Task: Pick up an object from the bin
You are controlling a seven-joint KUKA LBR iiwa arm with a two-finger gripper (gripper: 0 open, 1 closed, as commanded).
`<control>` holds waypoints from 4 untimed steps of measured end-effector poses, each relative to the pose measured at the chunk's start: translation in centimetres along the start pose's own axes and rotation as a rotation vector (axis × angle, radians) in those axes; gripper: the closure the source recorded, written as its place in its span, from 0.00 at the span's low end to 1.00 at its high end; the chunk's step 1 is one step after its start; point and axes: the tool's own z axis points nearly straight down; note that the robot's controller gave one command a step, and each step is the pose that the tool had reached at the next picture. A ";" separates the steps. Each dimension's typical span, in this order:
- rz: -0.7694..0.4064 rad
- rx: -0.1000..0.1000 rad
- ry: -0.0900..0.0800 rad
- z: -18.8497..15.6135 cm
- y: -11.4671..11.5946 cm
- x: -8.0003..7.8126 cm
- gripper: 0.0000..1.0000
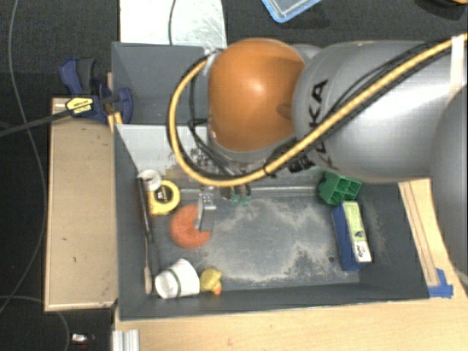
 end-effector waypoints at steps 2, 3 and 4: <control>-0.022 -0.002 -0.007 10.6 -2.8 1.6 0.00; 0.163 -0.003 -0.002 13.6 -2.7 1.0 0.00; -0.040 -0.002 -0.006 15.8 -5.2 -2.2 1.00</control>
Offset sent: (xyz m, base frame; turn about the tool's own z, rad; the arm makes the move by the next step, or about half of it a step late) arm -0.0125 -0.0467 -0.1394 0.0689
